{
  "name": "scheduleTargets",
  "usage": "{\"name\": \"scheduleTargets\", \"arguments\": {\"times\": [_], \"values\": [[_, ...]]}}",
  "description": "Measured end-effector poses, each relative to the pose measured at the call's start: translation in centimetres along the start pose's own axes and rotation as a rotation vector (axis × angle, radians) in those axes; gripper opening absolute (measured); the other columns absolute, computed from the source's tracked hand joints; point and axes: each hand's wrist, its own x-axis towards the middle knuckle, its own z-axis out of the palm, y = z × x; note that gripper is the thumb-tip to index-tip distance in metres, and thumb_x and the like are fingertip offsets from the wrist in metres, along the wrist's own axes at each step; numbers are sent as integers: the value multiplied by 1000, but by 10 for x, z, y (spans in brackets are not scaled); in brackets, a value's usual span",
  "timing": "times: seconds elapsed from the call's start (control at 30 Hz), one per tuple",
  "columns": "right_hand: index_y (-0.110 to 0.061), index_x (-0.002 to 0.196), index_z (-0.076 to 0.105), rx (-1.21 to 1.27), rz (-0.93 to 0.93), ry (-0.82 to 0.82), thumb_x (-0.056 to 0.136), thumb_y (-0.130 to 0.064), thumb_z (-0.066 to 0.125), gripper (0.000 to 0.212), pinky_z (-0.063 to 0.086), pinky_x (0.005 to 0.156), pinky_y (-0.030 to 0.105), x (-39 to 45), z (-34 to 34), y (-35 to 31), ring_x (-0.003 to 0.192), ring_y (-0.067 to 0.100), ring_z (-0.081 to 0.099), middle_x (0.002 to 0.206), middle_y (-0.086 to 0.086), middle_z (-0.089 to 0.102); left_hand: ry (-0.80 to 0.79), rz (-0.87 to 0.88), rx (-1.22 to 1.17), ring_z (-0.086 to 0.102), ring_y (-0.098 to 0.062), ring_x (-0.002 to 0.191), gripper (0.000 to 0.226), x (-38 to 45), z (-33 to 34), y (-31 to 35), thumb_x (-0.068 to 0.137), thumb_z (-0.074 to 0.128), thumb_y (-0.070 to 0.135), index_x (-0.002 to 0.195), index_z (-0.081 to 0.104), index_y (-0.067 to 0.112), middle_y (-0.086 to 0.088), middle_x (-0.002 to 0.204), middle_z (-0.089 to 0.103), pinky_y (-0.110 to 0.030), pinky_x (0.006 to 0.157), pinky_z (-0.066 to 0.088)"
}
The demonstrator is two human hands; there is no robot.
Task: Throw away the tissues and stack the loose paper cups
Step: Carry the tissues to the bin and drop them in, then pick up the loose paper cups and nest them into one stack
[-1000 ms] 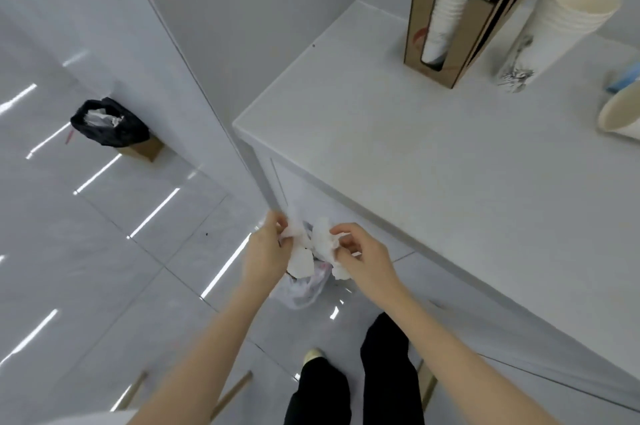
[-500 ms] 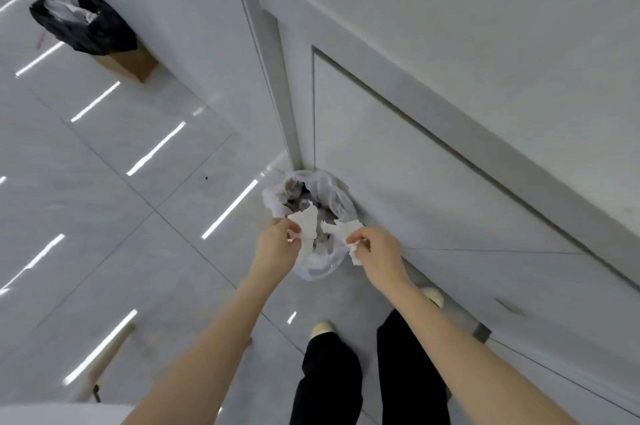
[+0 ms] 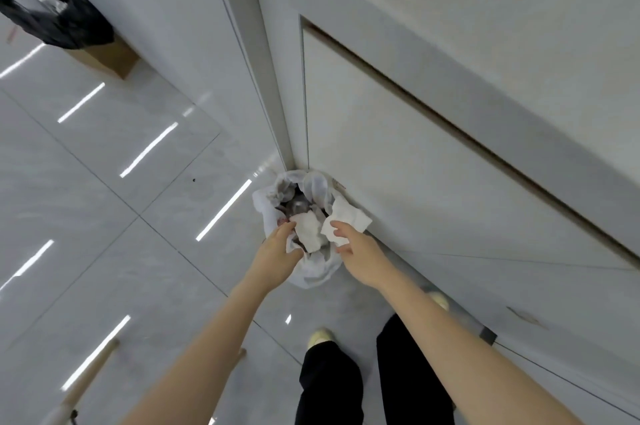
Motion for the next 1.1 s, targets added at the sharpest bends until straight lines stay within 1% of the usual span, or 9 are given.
{"name": "scheduleTargets", "arguments": {"times": [0.13,0.23,0.4,0.5,0.57,0.67,0.73,0.9,1.1], "values": [[-21,135,37,32,-14,25,92,-6,36,46,42,88,28,-21,-11,-24,112,21,52,136,5,48,26,31,-46,34,-25,134,57,-20,-11,23,87,49,15,140,27,16,-8,148,33,-31,104,30],[-20,130,44,78,-58,75,92,-7,38,41,43,83,27,-44,-21,-47,101,14,51,127,5,53,46,71,-39,43,-22,124,57,-39,-18,43,87,49,16,139,27,16,-9,143,40,-26,94,32],[-16,119,54,154,-196,216,89,-10,49,30,46,87,22,-108,-53,-102,98,14,57,107,0,61,163,202,-49,51,-19,117,44,-91,-41,98,86,51,14,129,43,14,-8,125,56,-20,88,34],[-22,114,55,186,-291,277,90,-14,51,25,46,79,9,-154,-80,-134,93,6,59,100,-7,61,221,315,-47,59,-11,97,34,-125,-61,142,86,51,17,120,52,14,-5,112,63,-7,70,43],[-26,113,55,202,-366,336,90,-16,51,25,44,75,5,-195,-107,-155,89,0,59,100,-12,62,248,410,-45,61,-7,90,29,-152,-74,180,87,51,19,115,55,16,-2,107,66,-7,62,48],[-33,106,55,220,-450,435,90,-16,52,24,42,71,2,-237,-139,-172,88,-6,57,97,-21,60,286,558,-6,59,2,87,24,-181,-85,229,86,52,21,110,58,19,7,96,67,-8,69,45],[-35,101,55,254,-476,546,89,-15,54,23,43,69,3,-266,-172,-179,88,-1,58,94,-18,62,302,653,21,56,7,84,24,-202,-90,271,85,53,21,109,58,21,10,93,64,-5,71,41],[-31,101,56,290,-496,728,87,-13,58,23,42,69,4,-322,-245,-176,85,4,57,94,-10,64,258,808,28,60,-4,93,28,-238,-80,360,84,56,23,111,54,23,3,99,65,-9,74,43],[-34,99,54,327,-509,934,85,-12,60,26,43,67,4,-373,-327,-149,81,1,58,94,-8,65,132,919,-25,55,-5,100,40,-263,-40,450,82,60,25,119,47,27,6,107,59,-17,79,44]]}}
